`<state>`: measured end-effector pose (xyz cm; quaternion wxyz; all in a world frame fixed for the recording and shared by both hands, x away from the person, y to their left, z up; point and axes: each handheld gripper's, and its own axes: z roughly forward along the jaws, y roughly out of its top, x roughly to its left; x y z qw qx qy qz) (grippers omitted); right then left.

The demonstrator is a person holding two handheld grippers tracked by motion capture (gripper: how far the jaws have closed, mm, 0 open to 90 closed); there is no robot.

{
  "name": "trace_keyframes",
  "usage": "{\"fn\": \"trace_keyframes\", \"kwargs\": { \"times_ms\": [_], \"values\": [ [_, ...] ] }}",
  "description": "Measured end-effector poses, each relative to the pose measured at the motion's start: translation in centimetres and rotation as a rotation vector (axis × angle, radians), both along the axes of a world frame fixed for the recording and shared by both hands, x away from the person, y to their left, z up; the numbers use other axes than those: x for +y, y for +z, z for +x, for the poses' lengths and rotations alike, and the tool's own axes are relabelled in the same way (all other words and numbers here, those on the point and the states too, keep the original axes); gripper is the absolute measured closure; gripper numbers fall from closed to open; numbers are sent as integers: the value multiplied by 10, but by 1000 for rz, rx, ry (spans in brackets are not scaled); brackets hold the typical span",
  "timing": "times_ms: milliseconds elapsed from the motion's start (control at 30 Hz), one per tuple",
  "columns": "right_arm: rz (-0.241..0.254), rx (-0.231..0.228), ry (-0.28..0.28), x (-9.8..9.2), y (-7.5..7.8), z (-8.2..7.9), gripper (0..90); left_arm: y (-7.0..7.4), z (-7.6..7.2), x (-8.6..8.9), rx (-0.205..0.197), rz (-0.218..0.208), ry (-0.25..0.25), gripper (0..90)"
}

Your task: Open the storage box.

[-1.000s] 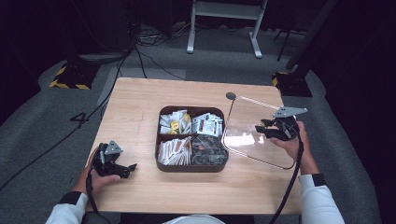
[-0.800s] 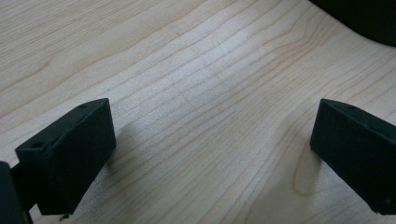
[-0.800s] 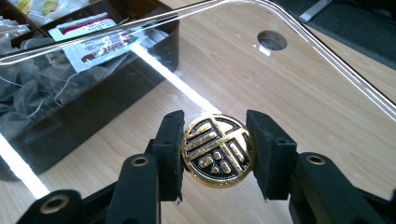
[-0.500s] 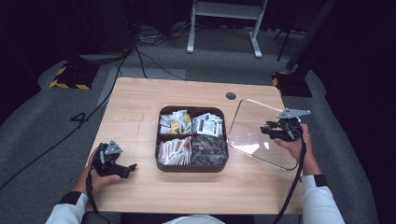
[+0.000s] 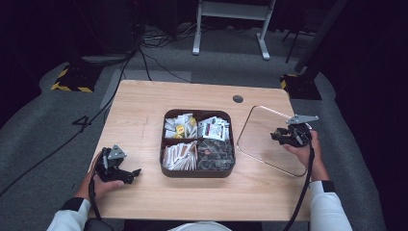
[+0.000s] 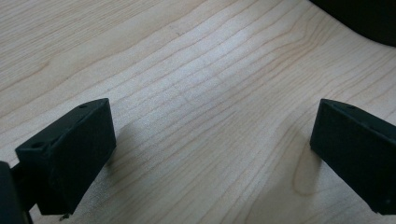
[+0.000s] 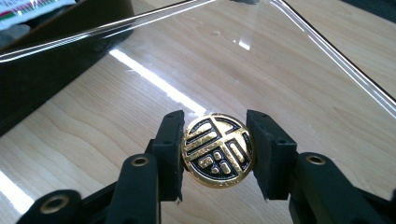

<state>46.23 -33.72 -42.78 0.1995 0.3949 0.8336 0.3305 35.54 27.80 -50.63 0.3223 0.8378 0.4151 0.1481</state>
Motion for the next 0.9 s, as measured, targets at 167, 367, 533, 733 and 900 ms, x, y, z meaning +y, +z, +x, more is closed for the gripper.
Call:
{"fn": "trace_keyframes", "kwargs": {
  "times_ms": [167,367,533,733,900],
  "values": [
    [-5,26,-7,2,-11,4,593,0,0,0,1,-1,1,4],
    [-9,47,-10,3,-23,8,594,0,0,0,0,0,0,4],
    [-21,64,-14,6,-32,11,593,0,0,0,1,0,-1,4],
    [-38,82,-9,10,-41,13,593,0,0,0,1,1,0,4],
    [-44,92,-10,12,-45,14,592,0,0,0,1,1,0,4]
  ]
}}
